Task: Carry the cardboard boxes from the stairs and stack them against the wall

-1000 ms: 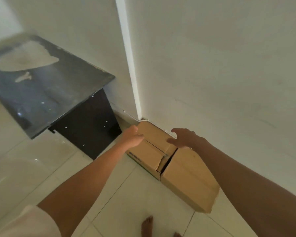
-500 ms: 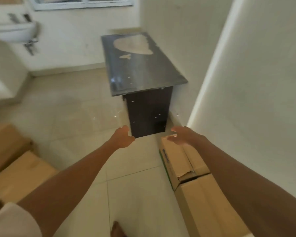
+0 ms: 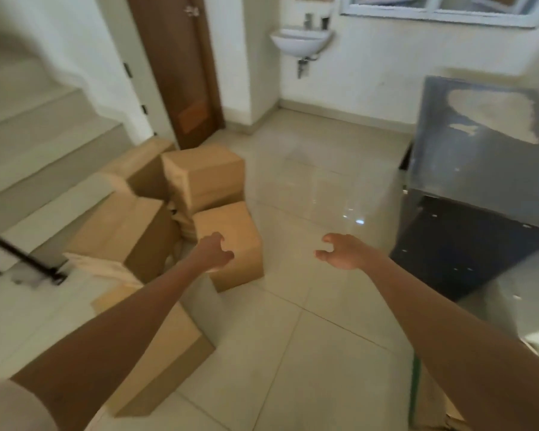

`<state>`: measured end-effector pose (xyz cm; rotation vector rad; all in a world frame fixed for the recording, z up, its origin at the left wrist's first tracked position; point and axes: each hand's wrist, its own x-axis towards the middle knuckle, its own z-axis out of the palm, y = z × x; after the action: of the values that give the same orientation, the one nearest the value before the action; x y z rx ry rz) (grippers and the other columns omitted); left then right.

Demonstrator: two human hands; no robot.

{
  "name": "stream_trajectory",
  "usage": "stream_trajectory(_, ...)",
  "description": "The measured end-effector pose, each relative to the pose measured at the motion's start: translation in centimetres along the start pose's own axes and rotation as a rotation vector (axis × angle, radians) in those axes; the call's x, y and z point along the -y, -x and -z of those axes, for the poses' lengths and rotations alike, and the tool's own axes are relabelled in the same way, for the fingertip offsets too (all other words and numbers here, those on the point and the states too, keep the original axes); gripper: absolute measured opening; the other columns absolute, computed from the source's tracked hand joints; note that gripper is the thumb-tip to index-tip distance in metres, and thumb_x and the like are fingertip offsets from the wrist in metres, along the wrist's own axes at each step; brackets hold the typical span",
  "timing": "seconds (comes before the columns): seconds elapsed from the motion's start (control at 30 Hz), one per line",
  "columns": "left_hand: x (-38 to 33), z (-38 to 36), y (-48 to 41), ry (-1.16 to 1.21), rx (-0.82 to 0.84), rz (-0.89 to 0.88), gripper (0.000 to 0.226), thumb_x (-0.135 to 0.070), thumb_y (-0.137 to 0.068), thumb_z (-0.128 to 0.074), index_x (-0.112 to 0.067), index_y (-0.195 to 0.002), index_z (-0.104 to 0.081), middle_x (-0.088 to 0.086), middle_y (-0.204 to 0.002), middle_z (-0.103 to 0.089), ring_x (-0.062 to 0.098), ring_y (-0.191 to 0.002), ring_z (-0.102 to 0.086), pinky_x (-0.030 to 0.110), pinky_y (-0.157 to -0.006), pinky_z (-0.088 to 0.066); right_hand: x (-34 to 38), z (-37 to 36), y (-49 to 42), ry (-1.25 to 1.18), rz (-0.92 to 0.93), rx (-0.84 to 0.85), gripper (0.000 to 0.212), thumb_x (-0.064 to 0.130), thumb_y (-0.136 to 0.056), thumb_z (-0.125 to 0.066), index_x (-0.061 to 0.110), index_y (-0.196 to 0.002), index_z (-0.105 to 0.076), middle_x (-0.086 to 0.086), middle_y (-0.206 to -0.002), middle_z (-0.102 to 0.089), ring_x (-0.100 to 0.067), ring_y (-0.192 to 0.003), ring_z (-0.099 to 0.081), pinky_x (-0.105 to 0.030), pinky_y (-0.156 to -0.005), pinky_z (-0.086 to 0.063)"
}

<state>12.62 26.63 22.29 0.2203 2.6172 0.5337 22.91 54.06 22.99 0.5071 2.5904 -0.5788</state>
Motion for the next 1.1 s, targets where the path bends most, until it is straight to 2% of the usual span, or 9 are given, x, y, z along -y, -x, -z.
stream_trajectory(0.1,7.1,3.4,0.7,0.042,-0.057,0.118,0.047,-0.025,-0.092,-0.057,-0.003,-0.133,-0.047,0.016,-0.133,-0.054,0.032,-0.122,-0.052,0.033,-0.095,-0.043,6.9,-1.9,-2.1,0.034,0.097,0.063,0.071,0.058,-0.091,-0.049,0.022,-0.149,-0.031,-0.006,-0.152,-0.036,-0.025,-0.137,-0.039,-0.04,-0.109,-0.035)
stream_trajectory(0.17,11.5,5.0,0.8,0.056,-0.074,0.167,0.043,-0.031,-0.091,-0.059,-0.003,-0.122,-0.052,0.016,-0.121,-0.059,0.032,-0.114,-0.056,0.035,-0.09,-0.045,11.2,-3.1,-3.0,0.054,0.164,0.095,0.072,0.057,-0.091,-0.049,0.02,-0.15,-0.029,-0.006,-0.154,-0.034,-0.026,-0.138,-0.037,-0.042,-0.109,-0.036)
stream_trajectory(0.27,16.8,6.5,1.3,0.116,-0.094,0.24,0.03,-0.03,-0.093,-0.056,-0.006,-0.111,-0.052,0.012,-0.107,-0.053,0.019,-0.098,-0.049,0.028,-0.081,-0.037,17.1,-4.6,-4.0,0.106,0.234,0.126,0.07,0.056,-0.093,-0.048,0.019,-0.149,-0.029,-0.006,-0.154,-0.034,-0.027,-0.138,-0.037,-0.043,-0.108,-0.037)
stream_trajectory(0.33,19.8,7.3,1.7,0.158,-0.108,0.28,0.037,-0.026,-0.093,-0.057,-0.002,-0.122,-0.051,0.016,-0.117,-0.054,0.021,-0.101,-0.048,0.03,-0.082,-0.036,20.5,-5.5,-4.6,0.13,0.26,0.138,0.069,0.057,-0.093,-0.047,0.02,-0.149,-0.03,-0.006,-0.153,-0.035,-0.028,-0.137,-0.039,-0.044,-0.108,-0.038)
stream_trajectory(0.4,22.8,8.4,2.4,0.194,-0.125,0.325,0.048,-0.026,-0.092,-0.059,-0.002,-0.132,-0.046,0.017,-0.134,-0.051,0.029,-0.12,-0.049,0.034,-0.094,-0.039,23.9,-6.4,-5.1,0.154,0.293,0.14,0.068,0.056,-0.093,-0.047,0.021,-0.149,-0.03,-0.007,-0.152,-0.036,-0.028,-0.136,-0.04,-0.044,-0.107,-0.038)
stream_trajectory(0.5,26.4,9.4,3.2,0.245,-0.146,0.383,0.054,-0.027,-0.091,-0.059,-0.005,-0.138,-0.043,0.015,-0.143,-0.046,0.03,-0.13,-0.043,0.034,-0.102,-0.037,27.1,-7.5,-5.5,0.163,0.329,0.139,0.067,0.055,-0.094,-0.047,0.021,-0.149,-0.03,-0.006,-0.152,-0.036,-0.028,-0.136,-0.039,-0.043,-0.107,-0.038)
stream_trajectory(0.7,31.3,11.1,4.2,0.339,-0.217,0.453,0.052,-0.026,-0.091,-0.059,-0.006,-0.137,-0.045,0.014,-0.141,-0.046,0.029,-0.129,-0.044,0.034,-0.1,-0.038,32.8,-8.9,-6.3,0.233,0.379,0.177,0.065,0.053,-0.095,-0.046,0.019,-0.149,-0.031,-0.007,-0.151,-0.037,-0.028,-0.135,-0.04,-0.041,-0.105,-0.038)
stream_trajectory(0.93,34.3,11.5,4.8,0.417,-0.275,0.532,0.052,-0.027,-0.091,-0.06,-0.007,-0.137,-0.044,0.016,-0.134,-0.051,0.029,-0.116,-0.052,0.03,-0.084,-0.04,39.2,-9.2,-9.3,0.302,0.504,0.233,0.069,0.053,-0.095,-0.046,0.014,-0.15,-0.03,-0.007,-0.155,-0.032,-0.027,-0.14,-0.034,-0.044,-0.111,-0.034)
stream_trajectory(1.1,35.9,11.5,5.0,0.43,-0.287,0.605,0.052,-0.029,-0.09,-0.062,-0.007,-0.135,-0.046,0.017,-0.133,-0.053,0.031,-0.118,-0.052,0.032,-0.09,-0.041,42.7,-9.9,-12.5,0.348,0.547,0.271,0.072,0.058,-0.093,-0.046,0.015,-0.149,-0.031,-0.006,-0.153,-0.035,-0.026,-0.138,-0.037,-0.046,-0.109,-0.036)
